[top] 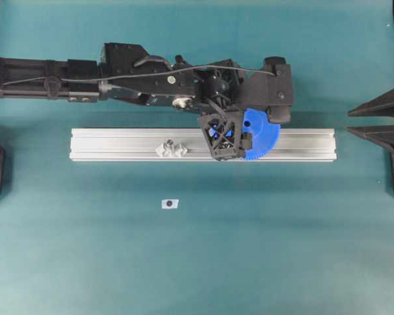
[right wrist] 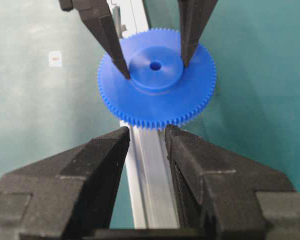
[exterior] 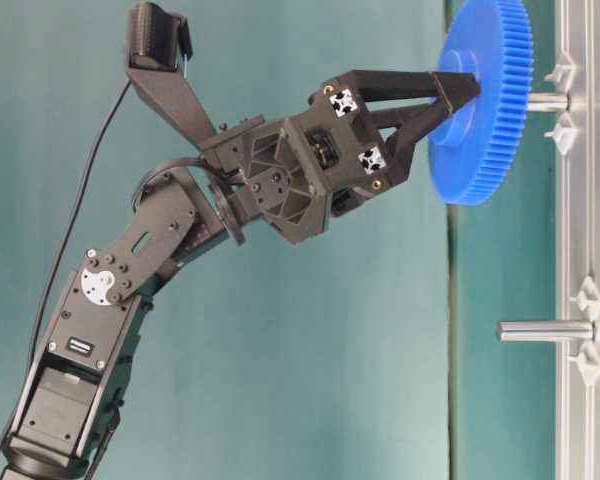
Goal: Find the location of the shaft and insert the large gear.
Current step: 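Align the gear bore with the shaft and lower it onto the shaft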
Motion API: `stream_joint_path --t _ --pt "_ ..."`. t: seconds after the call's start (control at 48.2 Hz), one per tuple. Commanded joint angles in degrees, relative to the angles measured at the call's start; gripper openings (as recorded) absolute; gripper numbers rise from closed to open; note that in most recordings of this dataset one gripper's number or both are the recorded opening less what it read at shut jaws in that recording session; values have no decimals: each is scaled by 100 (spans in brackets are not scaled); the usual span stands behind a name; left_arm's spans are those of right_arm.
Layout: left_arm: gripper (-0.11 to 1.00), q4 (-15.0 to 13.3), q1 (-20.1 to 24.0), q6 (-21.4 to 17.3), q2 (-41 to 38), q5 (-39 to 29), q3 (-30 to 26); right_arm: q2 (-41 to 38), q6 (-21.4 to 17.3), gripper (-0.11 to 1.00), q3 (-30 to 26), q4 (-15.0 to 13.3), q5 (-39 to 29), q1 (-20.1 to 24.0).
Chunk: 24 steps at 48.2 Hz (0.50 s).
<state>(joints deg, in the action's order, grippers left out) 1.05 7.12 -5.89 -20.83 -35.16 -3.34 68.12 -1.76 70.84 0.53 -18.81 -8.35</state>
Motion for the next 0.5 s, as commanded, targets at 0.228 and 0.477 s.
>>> stream_joint_path --t 0.228,0.477 --pt "90 9 97 -18 281 -35 -88 -44 -123 46 -53 9 44 -18" --pt "92 9 114 -35 255 -35 -202 -44 -123 46 -62 9 44 -18"
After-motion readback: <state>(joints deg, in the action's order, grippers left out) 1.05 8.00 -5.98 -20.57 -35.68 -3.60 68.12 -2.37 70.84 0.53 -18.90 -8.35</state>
